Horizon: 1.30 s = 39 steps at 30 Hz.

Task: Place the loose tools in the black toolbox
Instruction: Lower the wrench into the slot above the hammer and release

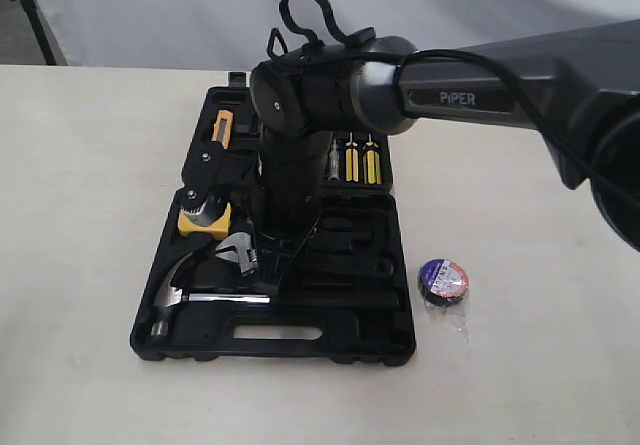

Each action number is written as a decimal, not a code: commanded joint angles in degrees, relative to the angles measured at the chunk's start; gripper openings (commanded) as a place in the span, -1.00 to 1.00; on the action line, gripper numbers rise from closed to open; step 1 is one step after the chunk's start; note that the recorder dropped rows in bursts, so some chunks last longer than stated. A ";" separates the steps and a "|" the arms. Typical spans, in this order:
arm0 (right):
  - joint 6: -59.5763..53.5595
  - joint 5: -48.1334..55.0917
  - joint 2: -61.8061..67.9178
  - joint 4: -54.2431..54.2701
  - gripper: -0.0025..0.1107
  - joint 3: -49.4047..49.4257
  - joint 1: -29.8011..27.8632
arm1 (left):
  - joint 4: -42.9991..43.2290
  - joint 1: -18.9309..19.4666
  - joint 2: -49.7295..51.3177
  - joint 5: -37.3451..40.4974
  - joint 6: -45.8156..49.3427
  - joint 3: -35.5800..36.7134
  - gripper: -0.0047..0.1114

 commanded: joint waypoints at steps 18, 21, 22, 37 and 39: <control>5.24 -2.48 0.59 1.73 -0.72 -0.20 -0.22 | -0.78 0.19 -0.46 -0.97 -0.59 0.53 -0.89; 5.24 -2.48 0.59 2.45 -0.46 -0.20 -0.22 | -0.78 0.19 -0.46 -0.97 -0.59 0.53 -0.89; 5.24 -2.48 0.59 2.56 -0.38 -0.20 -0.22 | -0.78 0.19 -0.46 -0.97 -0.59 0.53 -0.89; 14.77 5.67 -1.76 0.09 -0.81 -7.14 -0.22 | -0.78 0.19 -0.46 -0.97 -0.59 0.53 -0.89; 16.43 5.17 -1.24 -0.24 -0.96 -6.85 -0.33 | -0.78 0.19 -0.46 -0.97 -0.59 0.53 -0.89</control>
